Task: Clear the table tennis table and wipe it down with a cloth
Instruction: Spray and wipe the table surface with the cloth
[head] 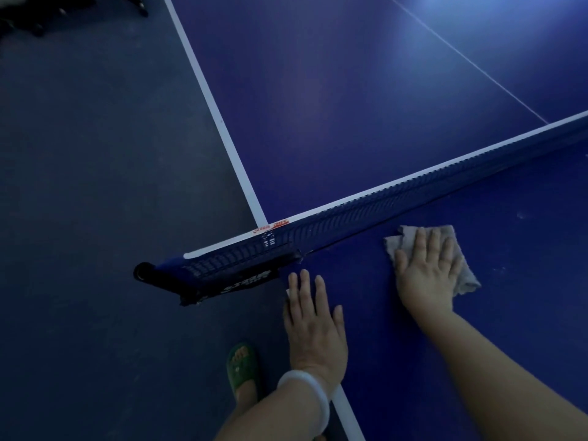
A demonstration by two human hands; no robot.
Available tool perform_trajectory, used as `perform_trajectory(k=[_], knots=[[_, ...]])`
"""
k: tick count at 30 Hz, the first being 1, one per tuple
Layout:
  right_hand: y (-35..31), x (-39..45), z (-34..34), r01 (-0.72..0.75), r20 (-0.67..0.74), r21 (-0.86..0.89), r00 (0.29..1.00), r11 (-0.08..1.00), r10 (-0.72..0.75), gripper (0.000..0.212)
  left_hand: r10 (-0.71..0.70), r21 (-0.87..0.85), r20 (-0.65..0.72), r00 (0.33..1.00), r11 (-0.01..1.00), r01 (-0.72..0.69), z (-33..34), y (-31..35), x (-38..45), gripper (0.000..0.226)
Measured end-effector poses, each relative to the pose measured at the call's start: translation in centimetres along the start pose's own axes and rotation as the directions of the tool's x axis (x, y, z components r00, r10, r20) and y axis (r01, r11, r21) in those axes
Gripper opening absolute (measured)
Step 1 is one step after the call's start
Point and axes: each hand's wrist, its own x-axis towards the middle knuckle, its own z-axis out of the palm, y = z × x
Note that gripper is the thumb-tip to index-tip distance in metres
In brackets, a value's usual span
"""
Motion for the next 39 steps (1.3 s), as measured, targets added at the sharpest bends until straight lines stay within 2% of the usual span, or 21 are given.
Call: perform_trajectory(k=[1, 4, 7, 10, 12, 14, 15, 17, 19, 21, 23, 25, 30, 34, 35, 39], knots=[[-0.8, -1.0, 0.5, 0.026, -0.005, -0.014, 1.0, 1.0, -0.026, 0.066, -0.001, 0.0, 0.001, 1.0, 1.0, 0.001, 0.0, 0.0, 0.0, 0.058], [-2.5, -4.1, 1.6, 0.286, 0.015, -0.065, 0.958, 0.956, -0.285, 0.065, -0.008, -0.022, 0.018, 1.0, 1.0, 0.008, -0.2, 0.0, 0.0, 0.058], [-2.0, -5.6, 1.5, 0.374, 0.069, -0.084, 0.927, 0.924, -0.369, 0.068, -0.005, -0.063, 0.058, 0.998, 0.998, 0.008, -0.6, 0.0, -0.1, 0.056], [-0.6, -7.3, 1.7, 0.35, 0.06, -0.102, 0.936, 0.931, -0.346, 0.067, 0.061, -0.159, 0.111, 0.992, 0.986, -0.043, -1.1, -0.9, 0.0, 0.06], [-0.3, -9.3, 2.2, 0.311, 0.02, -0.088, 0.95, 0.946, -0.311, 0.069, 0.062, -0.258, 0.071, 0.996, 0.965, -0.041, -1.7, -2.3, -0.2, 0.063], [-0.3, -11.5, 2.7, 0.287, 0.004, -0.064, 0.958, 0.956, -0.287, 0.07, -0.095, -0.319, 0.012, 0.995, 0.943, 0.094, -1.9, -3.8, -0.7, 0.07], [-0.4, -12.5, 2.9, 0.28, 0.0, -0.053, 0.96, 0.959, -0.28, 0.07, -0.198, -0.36, 0.055, 0.979, 0.91, 0.204, -2.0, -4.4, -0.9, 0.075], [-0.9, -14.0, 3.0, 0.283, 0.0, -0.048, 0.959, 0.958, -0.283, 0.07, -0.271, -0.506, 0.261, 0.927, 0.779, 0.37, -1.9, -4.7, -0.6, 0.08], [-1.5, -14.6, 3.2, 0.294, 0.007, -0.06, 0.956, 0.954, -0.294, 0.07, -0.228, -0.64, 0.427, 0.875, 0.607, 0.471, -1.7, -4.3, 0.1, 0.069], [-2.1, -14.2, 3.4, 0.317, 0.005, -0.067, 0.948, 0.946, -0.318, 0.069, -0.205, -0.705, 0.475, 0.856, 0.493, 0.51, -1.5, -3.8, 0.7, 0.059], [-3.2, -12.7, 3.4, 0.343, 0.013, -0.081, 0.939, 0.936, -0.343, 0.07, -0.213, -0.736, 0.47, 0.856, 0.441, 0.514, -1.0, -3.5, 0.7, 0.058], [-5.1, -10.4, 3.4, 0.337, 0.024, -0.078, 0.941, 0.938, -0.336, 0.07, -0.219, -0.746, 0.464, 0.858, 0.426, 0.512, -0.7, -3.5, 0.6, 0.059], [-10.3, -6.4, 3.6, 0.211, 0.071, -0.001, 0.975, 0.978, -0.21, 0.072, -0.227, -0.755, 0.457, 0.86, 0.412, 0.51, -0.4, -3.8, 0.9, 0.058], [-7.5, -9.6, 3.7, 0.379, -0.015, -0.051, 0.925, 0.924, -0.38, 0.069, -0.205, -0.764, 0.461, 0.863, 0.403, 0.504, 0.1, -4.1, 0.5, 0.062], [-6.1, -10.7, 3.6, 0.379, -0.03, -0.053, 0.924, 0.924, -0.381, 0.069, -0.213, -0.761, 0.46, 0.862, 0.405, 0.507, 0.2, -4.0, 0.5, 0.064], [-4.4, -12.6, 3.9, 0.138, -0.014, -0.039, 0.99, 0.99, -0.139, 0.068, -0.227, -0.751, 0.466, 0.855, 0.409, 0.519, 0.3, -4.0, 0.4, 0.076]])
